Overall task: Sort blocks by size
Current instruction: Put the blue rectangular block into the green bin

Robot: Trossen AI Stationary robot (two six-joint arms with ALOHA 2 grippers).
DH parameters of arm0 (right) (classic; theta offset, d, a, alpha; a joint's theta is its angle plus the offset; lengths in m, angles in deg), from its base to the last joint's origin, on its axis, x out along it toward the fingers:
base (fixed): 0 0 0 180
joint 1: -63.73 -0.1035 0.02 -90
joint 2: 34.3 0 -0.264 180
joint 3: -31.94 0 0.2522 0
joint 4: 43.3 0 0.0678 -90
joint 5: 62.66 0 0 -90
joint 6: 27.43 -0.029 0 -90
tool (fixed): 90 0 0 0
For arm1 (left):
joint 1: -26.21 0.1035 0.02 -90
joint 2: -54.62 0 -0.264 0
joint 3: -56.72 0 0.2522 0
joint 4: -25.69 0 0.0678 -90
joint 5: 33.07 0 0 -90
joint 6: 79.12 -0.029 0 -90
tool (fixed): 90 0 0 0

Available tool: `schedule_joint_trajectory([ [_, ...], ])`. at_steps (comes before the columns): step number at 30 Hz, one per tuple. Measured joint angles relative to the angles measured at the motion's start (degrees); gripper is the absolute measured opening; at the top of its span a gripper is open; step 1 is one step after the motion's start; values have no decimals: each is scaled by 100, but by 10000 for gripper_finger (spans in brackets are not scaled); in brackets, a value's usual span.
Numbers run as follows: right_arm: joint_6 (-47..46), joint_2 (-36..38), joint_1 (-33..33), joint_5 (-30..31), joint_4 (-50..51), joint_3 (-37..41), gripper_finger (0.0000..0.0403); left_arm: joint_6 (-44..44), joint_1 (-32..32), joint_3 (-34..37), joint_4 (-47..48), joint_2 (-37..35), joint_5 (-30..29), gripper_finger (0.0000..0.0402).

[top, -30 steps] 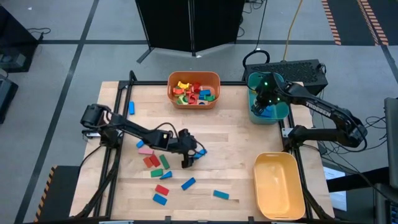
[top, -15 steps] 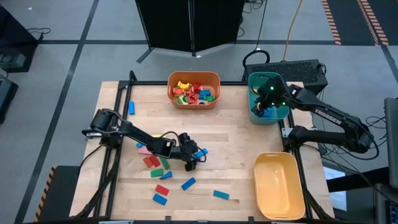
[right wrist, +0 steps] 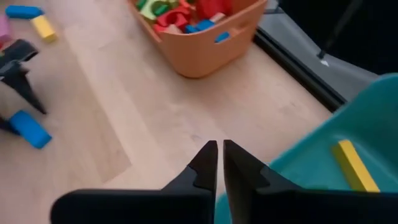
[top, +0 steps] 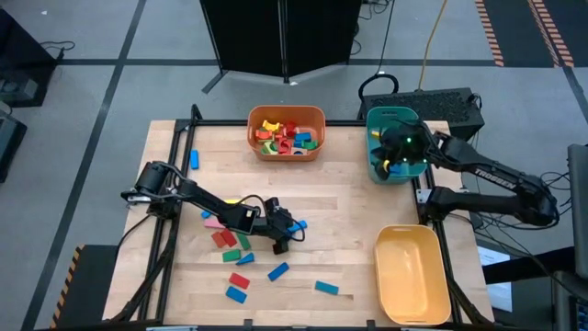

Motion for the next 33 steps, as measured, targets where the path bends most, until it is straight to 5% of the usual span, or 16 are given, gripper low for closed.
schedule_joint_trajectory([
  [11,335,-572,-1210,-4,-578,2,1,-111,66,0,-21,2,66,111],
  [24,947,-1745,-2773,2,-1883,2,1,21,344,2,34,-155,642,97],
  [33,1239,-2700,-3558,784,-2653,6,0,95,992,2,-189,-365,2565,101],
])
